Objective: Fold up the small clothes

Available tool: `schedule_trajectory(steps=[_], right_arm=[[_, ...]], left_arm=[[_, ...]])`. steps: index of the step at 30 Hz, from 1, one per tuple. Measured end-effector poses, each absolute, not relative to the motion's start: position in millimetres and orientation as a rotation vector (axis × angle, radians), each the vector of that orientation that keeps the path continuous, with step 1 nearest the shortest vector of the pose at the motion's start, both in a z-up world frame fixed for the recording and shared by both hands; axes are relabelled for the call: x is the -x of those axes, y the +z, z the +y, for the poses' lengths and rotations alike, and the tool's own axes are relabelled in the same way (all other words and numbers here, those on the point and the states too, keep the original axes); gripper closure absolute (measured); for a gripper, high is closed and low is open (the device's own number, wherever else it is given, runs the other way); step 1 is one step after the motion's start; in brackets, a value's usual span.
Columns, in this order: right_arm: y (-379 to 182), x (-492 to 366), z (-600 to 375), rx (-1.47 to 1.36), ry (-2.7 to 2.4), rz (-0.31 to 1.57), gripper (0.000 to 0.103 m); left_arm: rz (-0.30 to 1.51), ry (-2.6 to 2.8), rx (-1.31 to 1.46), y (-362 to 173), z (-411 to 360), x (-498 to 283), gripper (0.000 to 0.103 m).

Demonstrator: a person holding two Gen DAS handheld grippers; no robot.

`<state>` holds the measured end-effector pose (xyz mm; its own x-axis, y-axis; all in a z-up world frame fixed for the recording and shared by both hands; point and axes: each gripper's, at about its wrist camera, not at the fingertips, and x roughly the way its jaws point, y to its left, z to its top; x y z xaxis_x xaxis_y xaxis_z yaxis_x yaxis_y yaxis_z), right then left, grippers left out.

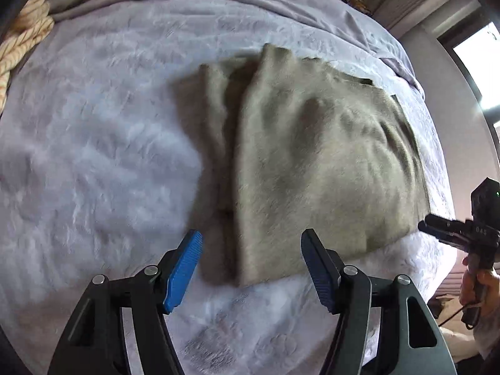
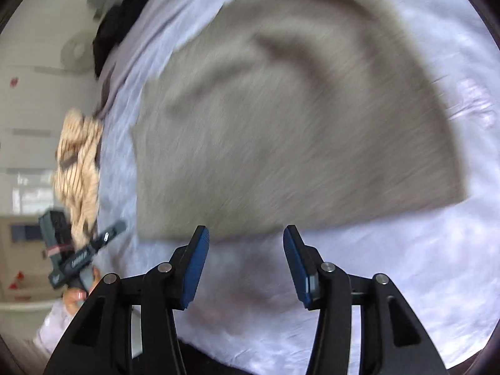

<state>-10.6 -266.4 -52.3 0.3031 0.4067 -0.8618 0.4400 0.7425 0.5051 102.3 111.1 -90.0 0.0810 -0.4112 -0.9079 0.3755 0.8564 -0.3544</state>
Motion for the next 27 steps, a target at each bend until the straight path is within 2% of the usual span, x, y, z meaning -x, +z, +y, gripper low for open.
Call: schedule_trajectory(steps=[1,2,3,5,10,14,19,20,27], right_arm=[[-49.1,12.0,-277.1,-0.798,-0.065,1.278,0.050],[-47.2,13.8,-289.5,-0.816,-0.106,1.251,0.055],[-47.2,15.6,-301.8,-0.845,-0.129,1.225,0.065],[-50.0,17.8,-319.3,-0.889,-0.167,1.196,0.073],[-71.5,19.5,-340.3,-0.876,-0.265,1.237,0.075],[-89.1,31.0,-360.2,-0.862,-0.318,1.267,0.091],[-86.9,39.7,-368.5,-0.880,-0.314,1.265,0.091],[-85.3,39.5,-366.8,-0.879,-0.313,1.268,0.088],[-75.8,38.8,-344.9,-0.881,-0.311,1.289,0.083]], left_arm=[[1.363,-0.597,0.026,-88.4,103.2,-104.1,0.037],[1.355,-0.603,0.013,-88.4,90.9,-105.4,0.037],[1.349,-0.599,0.000,-88.7,82.8,-107.3,0.037],[1.343,-0.552,-0.032,-100.2,61.2,-110.8,0.034],[1.421,-0.392,-0.082,-141.8,54.1,-114.8,0.034],[1.471,-0.383,0.008,-150.9,76.1,-115.8,0.030],[1.469,-0.336,0.002,-143.3,97.4,-112.6,0.030],[1.471,-0.329,0.003,-141.8,101.2,-111.9,0.030],[1.488,-0.309,-0.002,-130.1,126.7,-99.6,0.030]])
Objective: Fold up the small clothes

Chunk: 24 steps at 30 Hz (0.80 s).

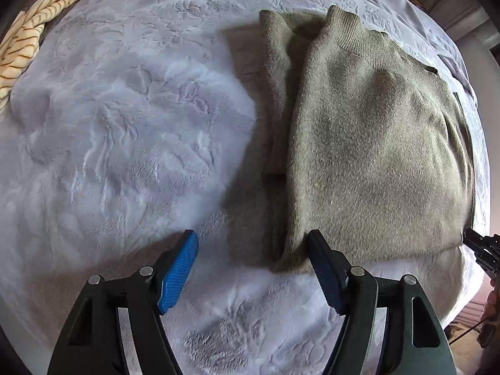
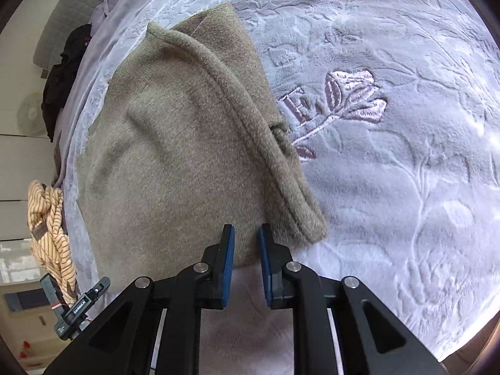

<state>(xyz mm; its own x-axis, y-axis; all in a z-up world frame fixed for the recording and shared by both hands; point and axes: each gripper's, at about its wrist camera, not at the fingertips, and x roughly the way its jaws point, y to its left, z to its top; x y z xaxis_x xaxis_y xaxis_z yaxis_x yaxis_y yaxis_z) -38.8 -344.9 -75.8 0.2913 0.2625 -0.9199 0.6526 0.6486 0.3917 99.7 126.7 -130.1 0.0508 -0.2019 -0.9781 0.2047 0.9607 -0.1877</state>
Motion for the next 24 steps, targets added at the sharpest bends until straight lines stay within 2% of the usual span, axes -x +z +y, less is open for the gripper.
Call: schedule_trajectory(steps=[5,8,16,24], right_arm=[[-65.7,44.0,-323.6,-0.900,-0.289,1.298,0.076],[-59.0,42.8,-304.6,-0.886,-0.251,1.312,0.062],[-53.8,32.3,-250.1,-0.850,-0.123,1.359,0.061],[-51.8,19.7,-217.6,-0.816,-0.056,1.384,0.058]], left_arm=[[1.489,-0.302,-0.011,-118.6,133.7,-87.8,0.030],[1.485,-0.314,-0.010,-110.7,141.7,-80.0,0.030],[1.495,-0.313,-0.010,-102.5,134.0,-54.0,0.030],[1.522,-0.302,0.042,-106.9,166.7,-39.3,0.030]])
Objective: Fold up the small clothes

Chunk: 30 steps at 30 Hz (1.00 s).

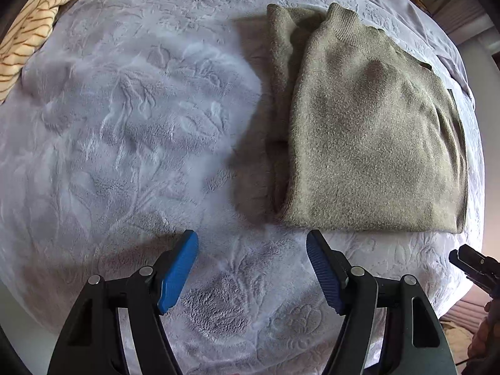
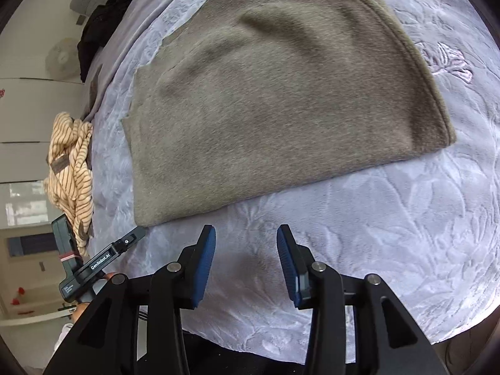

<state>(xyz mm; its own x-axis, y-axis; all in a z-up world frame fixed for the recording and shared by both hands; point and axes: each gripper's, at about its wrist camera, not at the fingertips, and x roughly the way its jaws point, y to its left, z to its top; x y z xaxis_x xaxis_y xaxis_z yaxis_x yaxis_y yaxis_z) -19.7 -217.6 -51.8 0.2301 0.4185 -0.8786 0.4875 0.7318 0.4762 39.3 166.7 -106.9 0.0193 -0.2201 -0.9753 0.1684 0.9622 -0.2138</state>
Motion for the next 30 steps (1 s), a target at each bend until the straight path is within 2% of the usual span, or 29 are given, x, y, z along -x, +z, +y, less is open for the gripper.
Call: schedule_trajectory(steps=[10,13,14,23,30], right_arm=[[-46.8,14.7,-195.8,-0.765,-0.017,1.407,0.048],[-45.6,13.2,-192.8,-0.748,-0.002,1.413,0.045],[-45.3,12.2,-190.5,-0.742,0.004,1.415,0.044],[-48.5,8.2,-177.0,-0.733,0.030,1.439,0.038],[-53.6,4.9,-165.8,-0.737,0.058,1.455,0.035]], left_arm=[[1.548,-0.387,0.180,-105.7,199.5,-15.1,0.029],[1.550,-0.381,0.205,-103.3,208.0,-8.8,0.014],[1.540,-0.373,0.200,-101.2,208.5,-8.5,0.013],[1.608,-0.376,0.258,-114.9,204.2,-19.2,0.013],[1.658,-0.429,0.423,-123.9,212.7,-16.7,0.013]])
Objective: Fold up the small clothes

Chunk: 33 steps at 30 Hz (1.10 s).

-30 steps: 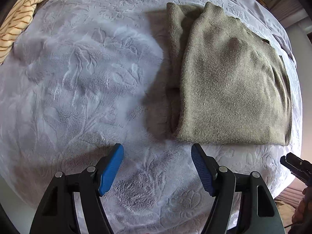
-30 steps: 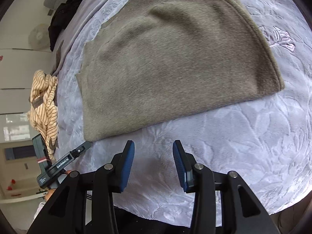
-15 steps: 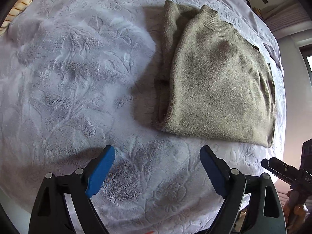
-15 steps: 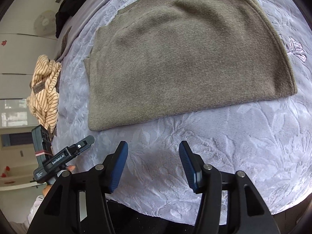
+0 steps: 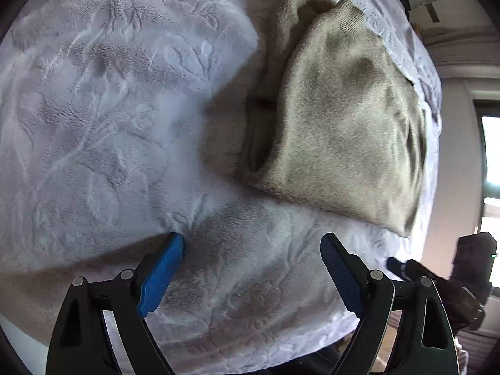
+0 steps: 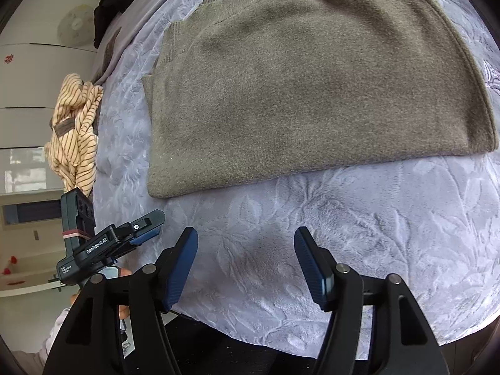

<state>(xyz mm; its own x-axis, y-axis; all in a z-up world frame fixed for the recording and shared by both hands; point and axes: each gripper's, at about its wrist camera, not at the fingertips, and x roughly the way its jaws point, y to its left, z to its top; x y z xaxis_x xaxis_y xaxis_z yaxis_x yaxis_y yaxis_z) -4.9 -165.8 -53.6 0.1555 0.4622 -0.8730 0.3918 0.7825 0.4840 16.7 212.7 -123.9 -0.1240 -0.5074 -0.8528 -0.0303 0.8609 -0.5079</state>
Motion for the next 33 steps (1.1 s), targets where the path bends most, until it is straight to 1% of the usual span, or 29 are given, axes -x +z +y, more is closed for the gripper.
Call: schedule_trajectory(steps=[7,13,18,22,23,24,25,27,28,29,33], right_arm=[[-71.3,-3.6,-158.9,-0.821,0.093,1.457,0.035],[-93.5,-13.4,-162.0,-0.991,0.112,1.408,0.035],[-115.4,-21.2,-169.5,-1.142,0.111,1.355,0.035],[-130.1,-22.9,-177.7,-1.282,0.104,1.286,0.035],[-133.1,-23.1,-179.6,-1.315,0.105,1.269,0.037],[-135.3,-23.7,-181.4,-1.338,0.102,1.255,0.047],[-136.5,-24.1,-183.0,-1.352,0.100,1.243,0.054],[-138.4,-26.0,-186.5,-1.358,0.088,1.230,0.086],[-137.7,-26.6,-188.1,-1.358,0.085,1.222,0.090],[-135.1,-27.4,-190.5,-1.361,0.096,1.200,0.092],[-109.9,-34.4,-191.1,-1.317,0.206,1.132,0.093]], left_arm=[[1.604,-0.508,0.674,-119.3,209.8,-22.2,0.013],[1.584,-0.512,0.685,-119.2,191.6,-22.7,0.013],[1.576,-0.505,0.790,-128.4,187.9,-19.6,0.013],[1.556,-0.516,0.797,-129.6,178.0,-17.5,0.013],[1.555,-0.517,0.797,-130.7,174.8,-16.6,0.013],[1.553,-0.516,0.798,-132.0,170.9,-16.1,0.013],[1.552,-0.512,0.802,-134.1,167.9,-15.6,0.013],[1.551,-0.499,0.814,-138.8,162.4,-15.4,0.013],[1.548,-0.491,0.829,-140.4,160.7,-15.7,0.013],[1.535,-0.488,0.853,-140.9,159.3,-16.6,0.013],[1.479,-0.483,0.951,-139.5,155.7,-22.0,0.013]])
